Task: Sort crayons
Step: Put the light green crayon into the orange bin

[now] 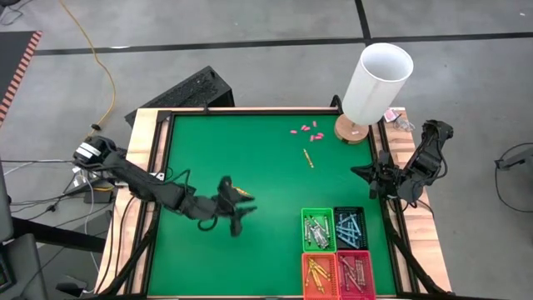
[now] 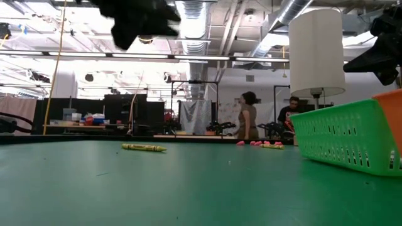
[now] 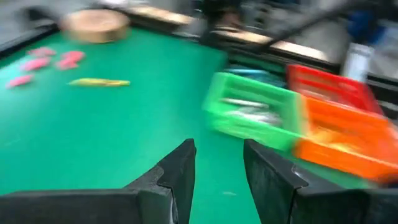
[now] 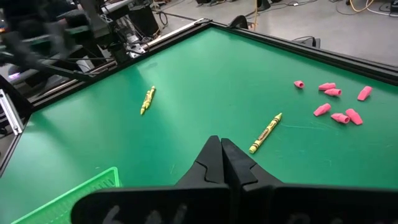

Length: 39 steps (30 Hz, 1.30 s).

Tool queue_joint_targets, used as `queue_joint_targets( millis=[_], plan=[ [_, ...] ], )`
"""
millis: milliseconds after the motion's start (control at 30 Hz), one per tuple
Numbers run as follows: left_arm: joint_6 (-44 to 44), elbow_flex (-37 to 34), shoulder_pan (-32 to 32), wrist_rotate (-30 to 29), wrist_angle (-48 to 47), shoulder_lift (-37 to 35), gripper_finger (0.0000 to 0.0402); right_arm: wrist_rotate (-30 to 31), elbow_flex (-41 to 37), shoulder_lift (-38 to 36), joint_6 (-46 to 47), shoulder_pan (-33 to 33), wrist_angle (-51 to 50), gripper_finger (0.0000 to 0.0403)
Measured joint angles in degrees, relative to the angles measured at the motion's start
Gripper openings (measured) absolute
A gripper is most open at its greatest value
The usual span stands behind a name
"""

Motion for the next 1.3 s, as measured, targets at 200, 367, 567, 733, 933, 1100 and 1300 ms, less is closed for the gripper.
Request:
queue_joint_targets(
  millis=[200, 367, 567, 733, 933, 1100, 1300],
  plan=[
    [-1.60, -4.02, 6.90, 2.24, -0.43, -0.95, 0.0123, 0.04, 0.00, 0.00, 0.02, 0.02, 0.16, 0.0000],
    [1.79, -3.91, 10.91, 7.06, 0.56, -1.05, 0.0128, 0.04, 0.00, 0.00, 0.02, 0.02, 0.26, 0.0000],
    [9.31, -3.91, 13.18, 6.90, 0.68, -0.85, 0.0167, 0.13, 0.00, 0.00, 0.02, 0.01, 0.26, 0.0000],
    [15.44, -3.90, 14.41, 7.04, 1.83, -0.12, 0.0207, 0.14, 0.00, 0.01, 0.02, 0.02, 0.21, 0.0000],
    [15.31, -3.71, 17.79, 11.02, 1.59, 2.96, 0.0215, 1.27, 0.00, 0.02, 0.02, 0.00, 0.20, 0.0000],
    [15.71, -3.91, 20.38, 10.84, -1.51, 6.89, 0.0212, 1.27, -0.02, 0.01, 0.04, 0.01, 0.22, 0.0000],
    [16.85, -3.89, 20.98, 15.32, -9.39, 8.36, 0.0212, 1.20, -0.02, 0.00, 0.02, 0.00, 0.15, 0.0000]
  ],
)
